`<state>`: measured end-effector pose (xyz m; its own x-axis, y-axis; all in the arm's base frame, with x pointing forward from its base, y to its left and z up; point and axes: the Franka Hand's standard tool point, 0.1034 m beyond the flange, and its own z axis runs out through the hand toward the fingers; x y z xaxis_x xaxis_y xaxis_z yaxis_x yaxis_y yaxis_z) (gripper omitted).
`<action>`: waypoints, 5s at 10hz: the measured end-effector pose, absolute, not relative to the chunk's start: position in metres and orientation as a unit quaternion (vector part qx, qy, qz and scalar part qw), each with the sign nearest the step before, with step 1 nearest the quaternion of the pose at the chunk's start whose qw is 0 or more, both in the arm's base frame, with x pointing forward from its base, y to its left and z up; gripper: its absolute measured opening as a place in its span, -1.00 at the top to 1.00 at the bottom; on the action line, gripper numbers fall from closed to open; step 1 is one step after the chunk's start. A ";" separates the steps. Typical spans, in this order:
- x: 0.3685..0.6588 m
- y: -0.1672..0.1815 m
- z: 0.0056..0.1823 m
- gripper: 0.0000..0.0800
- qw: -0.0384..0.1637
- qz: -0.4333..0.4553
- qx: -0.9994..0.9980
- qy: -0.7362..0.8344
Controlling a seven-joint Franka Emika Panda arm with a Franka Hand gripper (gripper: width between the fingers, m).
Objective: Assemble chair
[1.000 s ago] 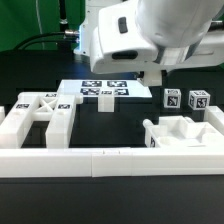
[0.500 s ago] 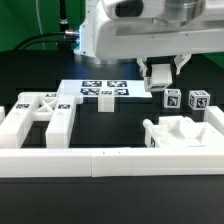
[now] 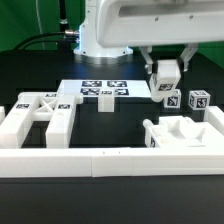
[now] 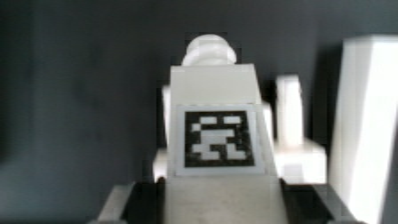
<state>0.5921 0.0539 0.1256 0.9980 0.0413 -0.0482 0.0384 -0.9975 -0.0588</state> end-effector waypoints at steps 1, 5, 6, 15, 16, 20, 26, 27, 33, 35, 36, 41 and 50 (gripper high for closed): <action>0.599 0.052 0.125 0.29 0.027 -0.026 -0.999 -0.019; 0.606 0.066 0.122 0.29 0.024 -0.170 -0.985 -0.024; 0.609 0.081 0.120 0.29 0.026 -0.186 -0.982 -0.034; 0.635 0.102 0.102 0.29 0.022 -0.273 -0.960 -0.065; 0.634 0.105 0.100 0.29 0.023 -0.272 -0.960 -0.067; 0.632 0.109 0.099 0.29 0.024 -0.274 -0.959 -0.069; 0.619 0.110 0.094 0.29 0.026 -0.265 -0.961 -0.068; 0.619 0.112 0.090 0.29 0.026 -0.266 -0.961 -0.068; 0.622 0.113 0.090 0.22 0.024 -0.287 -0.955 -0.076; 0.622 0.113 0.090 -0.22 0.024 -0.287 -0.954 -0.078; 0.622 0.112 0.090 -0.54 0.023 -0.287 -0.954 -0.080; 0.624 0.110 0.097 -0.62 0.021 -0.286 -0.954 -0.084; 0.622 0.119 0.116 -0.62 0.036 -0.202 -0.976 -0.072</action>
Offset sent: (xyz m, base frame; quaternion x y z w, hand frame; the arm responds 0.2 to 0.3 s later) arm 0.0000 0.0000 0.0000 0.0000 0.1938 0.0000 0.9810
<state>0.6225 0.1195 0.1162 0.9076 0.1267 0.4004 0.1555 -0.9870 -0.0402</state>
